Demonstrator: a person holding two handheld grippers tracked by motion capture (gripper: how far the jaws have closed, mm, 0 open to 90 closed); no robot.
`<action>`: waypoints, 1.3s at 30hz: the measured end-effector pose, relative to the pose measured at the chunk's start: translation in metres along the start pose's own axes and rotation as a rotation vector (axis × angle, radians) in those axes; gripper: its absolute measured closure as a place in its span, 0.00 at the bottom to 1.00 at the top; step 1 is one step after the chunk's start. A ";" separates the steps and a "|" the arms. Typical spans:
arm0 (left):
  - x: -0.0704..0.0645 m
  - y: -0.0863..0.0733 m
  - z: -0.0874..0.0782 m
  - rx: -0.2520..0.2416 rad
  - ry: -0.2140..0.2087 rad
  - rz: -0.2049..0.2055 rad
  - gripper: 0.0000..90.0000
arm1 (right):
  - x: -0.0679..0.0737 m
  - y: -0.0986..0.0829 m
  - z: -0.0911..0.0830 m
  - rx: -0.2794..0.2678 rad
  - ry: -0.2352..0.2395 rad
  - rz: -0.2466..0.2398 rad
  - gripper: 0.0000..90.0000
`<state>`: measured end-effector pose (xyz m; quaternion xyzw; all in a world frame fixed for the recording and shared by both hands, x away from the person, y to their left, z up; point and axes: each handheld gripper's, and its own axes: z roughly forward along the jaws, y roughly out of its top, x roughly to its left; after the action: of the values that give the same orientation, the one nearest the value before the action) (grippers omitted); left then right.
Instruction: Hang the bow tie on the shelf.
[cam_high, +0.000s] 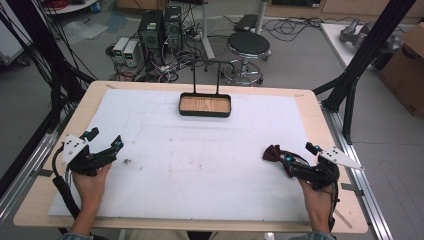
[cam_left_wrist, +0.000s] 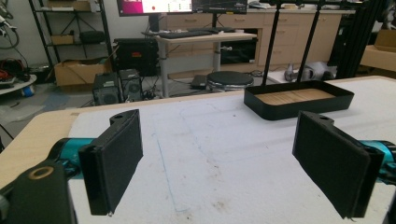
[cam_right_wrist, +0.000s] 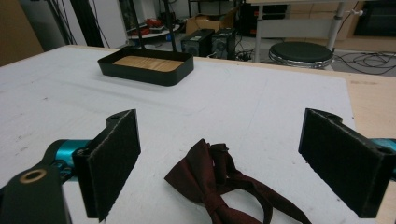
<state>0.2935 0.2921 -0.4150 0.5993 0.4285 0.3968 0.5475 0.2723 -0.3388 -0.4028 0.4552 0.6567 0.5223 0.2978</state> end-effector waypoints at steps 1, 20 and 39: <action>0.000 0.000 0.000 0.001 0.000 0.001 0.18 | 0.001 0.000 0.000 0.003 0.001 0.006 0.13; 0.000 -0.002 0.001 0.012 -0.003 -0.006 0.18 | 0.003 0.000 0.000 0.012 0.000 -0.027 0.13; 0.000 -0.003 0.001 0.019 -0.009 -0.008 0.19 | 0.003 -0.003 0.005 0.056 0.021 -0.064 0.17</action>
<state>0.2946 0.2915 -0.4180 0.6045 0.4322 0.3877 0.5454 0.2747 -0.3342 -0.4073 0.4367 0.6885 0.4987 0.2943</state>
